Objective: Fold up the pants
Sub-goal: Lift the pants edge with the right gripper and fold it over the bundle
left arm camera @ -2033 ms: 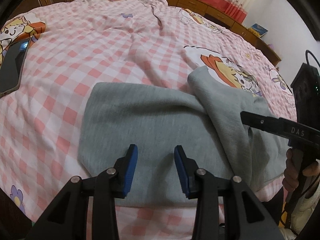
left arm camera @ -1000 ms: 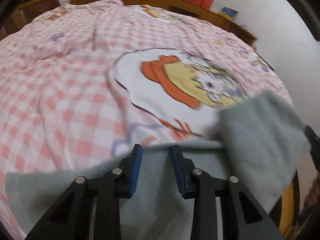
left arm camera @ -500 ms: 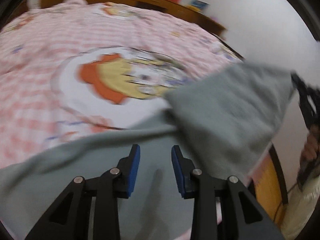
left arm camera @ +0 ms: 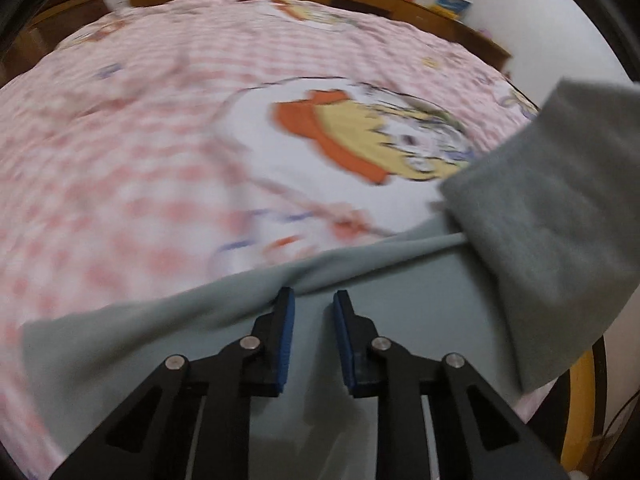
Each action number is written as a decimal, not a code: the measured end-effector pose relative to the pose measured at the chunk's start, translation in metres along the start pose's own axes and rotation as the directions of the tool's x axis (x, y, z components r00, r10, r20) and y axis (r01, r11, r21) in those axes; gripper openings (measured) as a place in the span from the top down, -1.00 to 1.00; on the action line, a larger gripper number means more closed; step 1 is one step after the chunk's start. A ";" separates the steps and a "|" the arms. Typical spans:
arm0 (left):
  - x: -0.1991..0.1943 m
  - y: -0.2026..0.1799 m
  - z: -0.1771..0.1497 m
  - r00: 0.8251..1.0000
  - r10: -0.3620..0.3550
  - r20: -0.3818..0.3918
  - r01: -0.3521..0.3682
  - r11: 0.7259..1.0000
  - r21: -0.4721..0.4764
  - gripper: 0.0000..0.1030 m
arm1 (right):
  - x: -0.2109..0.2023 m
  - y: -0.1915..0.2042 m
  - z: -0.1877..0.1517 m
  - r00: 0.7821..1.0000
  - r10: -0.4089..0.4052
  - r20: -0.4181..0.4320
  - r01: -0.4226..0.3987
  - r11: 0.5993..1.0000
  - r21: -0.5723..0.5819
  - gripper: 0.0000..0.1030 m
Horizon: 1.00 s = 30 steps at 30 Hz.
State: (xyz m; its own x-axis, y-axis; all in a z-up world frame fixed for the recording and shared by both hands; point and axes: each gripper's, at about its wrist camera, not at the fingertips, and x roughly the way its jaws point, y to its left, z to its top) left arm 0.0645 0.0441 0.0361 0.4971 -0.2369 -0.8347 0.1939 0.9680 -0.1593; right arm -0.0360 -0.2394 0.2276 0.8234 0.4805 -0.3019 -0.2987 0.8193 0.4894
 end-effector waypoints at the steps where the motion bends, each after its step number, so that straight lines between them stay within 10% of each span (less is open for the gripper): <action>1: -0.008 0.015 -0.005 0.999 0.054 0.008 -0.054 0.998 -0.011 0.57 | 0.005 0.004 -0.003 1.000 0.014 -0.013 -0.014 1.000 -0.007 0.91; 10: -0.055 0.088 -0.039 0.971 0.234 0.039 -0.228 0.967 -0.110 0.37 | 0.091 0.079 -0.045 0.954 0.189 -0.233 -0.221 0.967 -0.123 0.91; 20: -0.079 0.131 -0.090 0.978 0.208 0.035 -0.191 0.944 -0.271 0.33 | 0.199 0.165 -0.157 0.795 0.124 -0.594 -0.390 0.854 -0.344 0.90; 24: -0.080 0.137 -0.101 0.980 0.198 0.031 -0.180 0.938 -0.295 0.33 | 0.224 0.173 -0.197 0.725 0.079 -0.684 -0.388 0.867 -0.311 0.57; 30: -0.085 0.139 -0.107 0.980 0.195 0.037 -0.174 0.933 -0.314 0.33 | 0.221 0.178 -0.218 0.697 0.074 -0.714 -0.390 0.874 -0.291 0.31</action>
State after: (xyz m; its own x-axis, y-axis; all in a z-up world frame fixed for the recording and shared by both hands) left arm -0.0408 0.2079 0.0282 0.5566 -0.0466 -0.8295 -0.1708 0.9707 -0.1691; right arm -0.0126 0.0805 0.0698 0.2074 0.6183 -0.7581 -0.7224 0.6193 0.3076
